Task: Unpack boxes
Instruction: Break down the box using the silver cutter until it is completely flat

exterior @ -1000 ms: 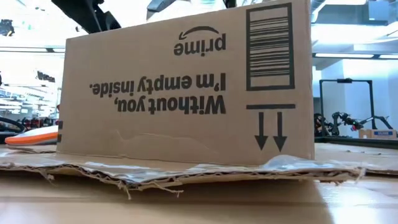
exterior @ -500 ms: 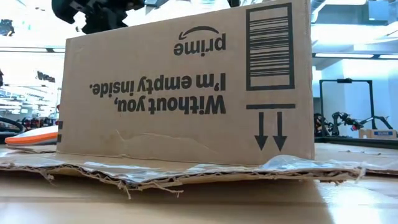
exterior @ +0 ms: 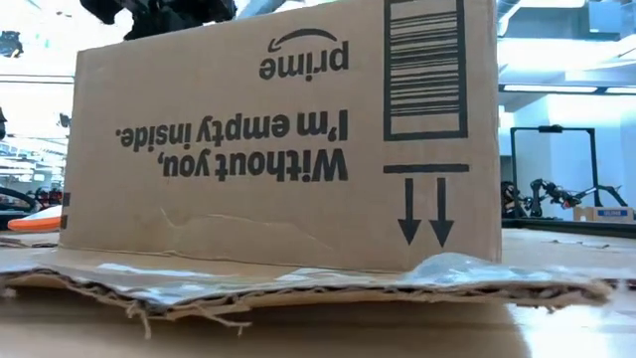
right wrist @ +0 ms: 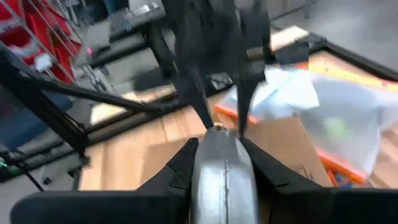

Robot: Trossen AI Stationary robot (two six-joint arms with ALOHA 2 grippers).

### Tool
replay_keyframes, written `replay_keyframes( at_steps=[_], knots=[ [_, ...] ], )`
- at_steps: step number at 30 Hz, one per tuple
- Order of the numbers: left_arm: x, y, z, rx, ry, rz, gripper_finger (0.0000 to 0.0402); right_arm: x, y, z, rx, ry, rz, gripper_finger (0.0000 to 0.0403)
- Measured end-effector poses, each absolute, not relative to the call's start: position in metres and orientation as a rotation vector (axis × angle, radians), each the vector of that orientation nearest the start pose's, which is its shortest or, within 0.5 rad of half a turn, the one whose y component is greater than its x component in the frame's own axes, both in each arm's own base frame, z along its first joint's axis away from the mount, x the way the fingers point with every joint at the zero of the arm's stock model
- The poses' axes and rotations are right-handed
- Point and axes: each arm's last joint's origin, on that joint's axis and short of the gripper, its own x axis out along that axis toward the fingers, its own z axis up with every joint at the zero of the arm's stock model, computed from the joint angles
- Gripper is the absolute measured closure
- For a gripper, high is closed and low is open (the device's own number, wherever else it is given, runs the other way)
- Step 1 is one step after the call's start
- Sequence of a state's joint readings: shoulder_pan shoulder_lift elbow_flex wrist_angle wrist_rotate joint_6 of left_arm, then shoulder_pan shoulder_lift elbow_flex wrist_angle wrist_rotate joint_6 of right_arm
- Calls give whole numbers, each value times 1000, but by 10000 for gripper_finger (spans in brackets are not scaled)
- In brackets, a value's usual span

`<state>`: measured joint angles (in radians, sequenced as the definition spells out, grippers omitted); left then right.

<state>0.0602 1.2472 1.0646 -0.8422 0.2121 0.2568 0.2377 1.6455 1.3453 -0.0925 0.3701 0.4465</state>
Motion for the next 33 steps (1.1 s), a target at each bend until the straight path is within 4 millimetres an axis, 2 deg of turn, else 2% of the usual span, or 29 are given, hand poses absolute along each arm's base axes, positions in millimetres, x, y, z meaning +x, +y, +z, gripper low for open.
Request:
replay_keyframes(
  at_steps=[2, 5, 13, 19, 25, 33],
  knots=[
    [236, 8, 292, 88, 994, -265, 267, 374, 79, 311, 325, 344, -216, 335],
    [235, 5, 291, 86, 1014, -264, 267, 374, 78, 311, 332, 343, -216, 335],
    [234, 1, 276, 88, 1042, -281, 267, 376, 79, 315, 337, 302, -207, 335],
    [238, 1, 277, 122, 998, -261, 267, 390, 78, 304, 337, 258, -231, 335],
    [237, 2, 276, 126, 1011, -254, 267, 407, 82, 273, 318, 300, -238, 335],
    [237, 2, 276, 118, 1014, -250, 267, 409, 76, 273, 302, 292, -253, 335]
  ],
)
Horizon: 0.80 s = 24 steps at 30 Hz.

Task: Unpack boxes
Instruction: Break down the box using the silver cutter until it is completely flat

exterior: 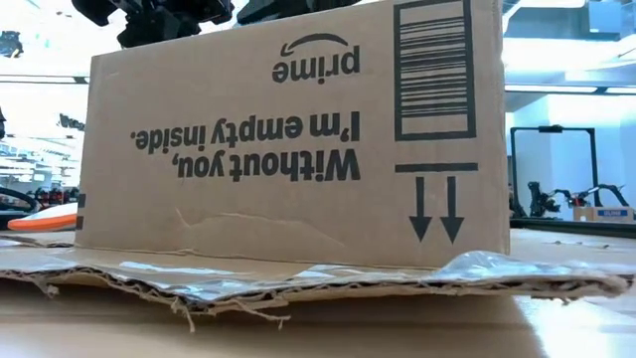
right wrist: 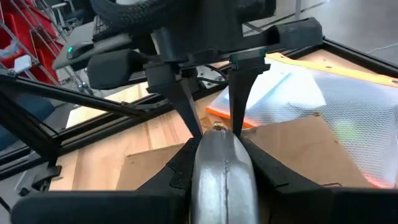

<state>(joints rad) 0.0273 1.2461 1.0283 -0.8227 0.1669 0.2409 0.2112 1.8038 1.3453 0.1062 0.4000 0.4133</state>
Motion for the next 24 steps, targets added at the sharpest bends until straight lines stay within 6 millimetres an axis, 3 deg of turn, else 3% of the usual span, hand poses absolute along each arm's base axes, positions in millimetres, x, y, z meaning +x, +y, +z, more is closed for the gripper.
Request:
replay_keyframes(
  at_steps=[24],
  knots=[
    [236, 2, 276, 117, 1019, -253, 267, 407, 71, 267, 285, 366, -248, 335]
  ],
)
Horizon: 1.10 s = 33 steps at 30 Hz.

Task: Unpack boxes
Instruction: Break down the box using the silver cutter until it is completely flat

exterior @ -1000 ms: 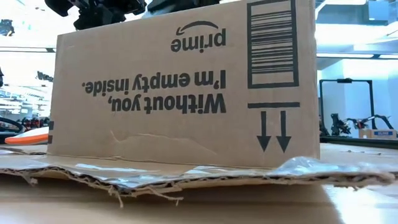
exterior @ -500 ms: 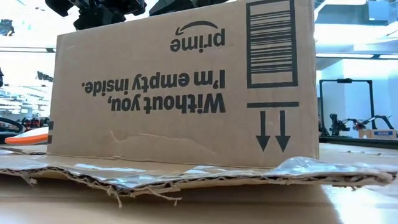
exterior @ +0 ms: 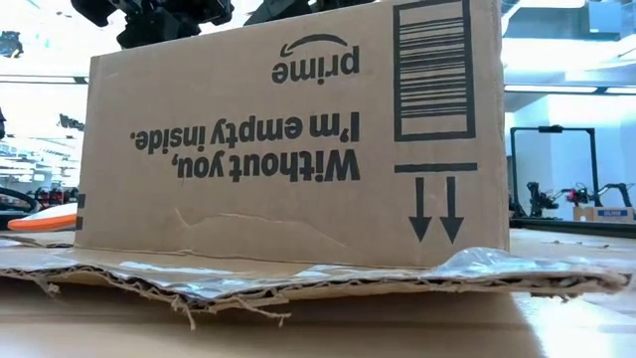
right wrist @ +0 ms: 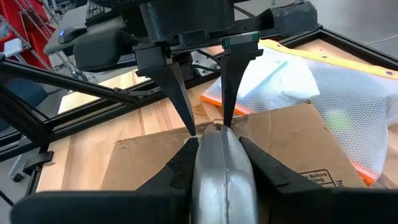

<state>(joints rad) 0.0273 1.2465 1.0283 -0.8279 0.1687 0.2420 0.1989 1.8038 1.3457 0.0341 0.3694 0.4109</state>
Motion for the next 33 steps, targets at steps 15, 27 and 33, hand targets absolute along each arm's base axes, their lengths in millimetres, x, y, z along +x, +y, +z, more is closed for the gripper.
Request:
replay_keyframes(
  at_steps=[15, 27, 33],
  knots=[
    [235, 1, 275, 125, 1035, -263, 267, 405, 73, 265, 254, 411, -217, 336],
    [237, 2, 277, 120, 1009, -255, 267, 401, 72, 261, 221, 486, -197, 336],
    [244, 1, 287, 116, 925, -252, 267, 401, 73, 261, 225, 487, -187, 336]
  ],
)
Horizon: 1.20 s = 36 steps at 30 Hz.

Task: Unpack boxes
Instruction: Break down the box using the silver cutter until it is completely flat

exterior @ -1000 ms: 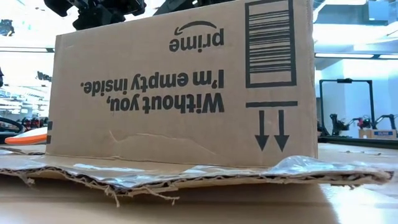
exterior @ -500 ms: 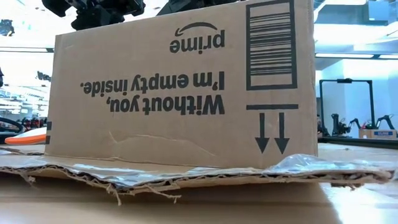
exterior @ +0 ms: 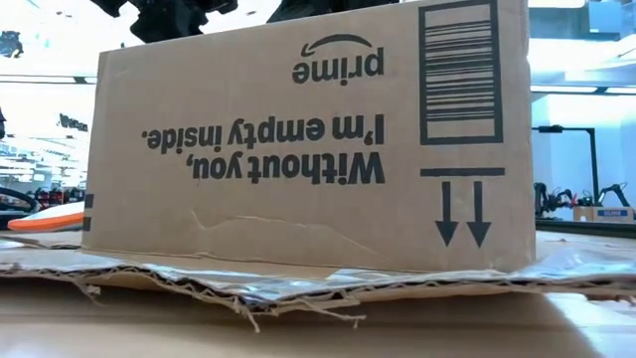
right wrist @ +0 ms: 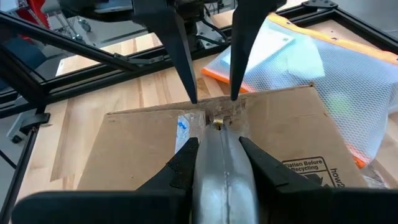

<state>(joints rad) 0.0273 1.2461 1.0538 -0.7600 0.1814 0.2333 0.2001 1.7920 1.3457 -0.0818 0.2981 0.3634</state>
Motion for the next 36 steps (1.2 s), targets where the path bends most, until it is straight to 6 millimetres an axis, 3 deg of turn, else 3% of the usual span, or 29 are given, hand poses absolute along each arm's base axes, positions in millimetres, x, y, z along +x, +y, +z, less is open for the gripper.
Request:
replay_keyframes(
  at_steps=[3, 12, 26, 36],
  knots=[
    [245, -1, 287, 92, 919, -290, 267, 401, 73, 261, 227, 486, -184, 336],
    [260, -1, 255, 82, 1061, -297, 267, 401, 73, 268, 203, 522, -175, 337],
    [257, 8, 252, 82, 1103, -283, 267, 388, 89, 289, 138, 745, -171, 337],
    [253, 8, 250, 97, 1150, -286, 267, 377, 88, 306, 91, 875, -168, 337]
  ],
)
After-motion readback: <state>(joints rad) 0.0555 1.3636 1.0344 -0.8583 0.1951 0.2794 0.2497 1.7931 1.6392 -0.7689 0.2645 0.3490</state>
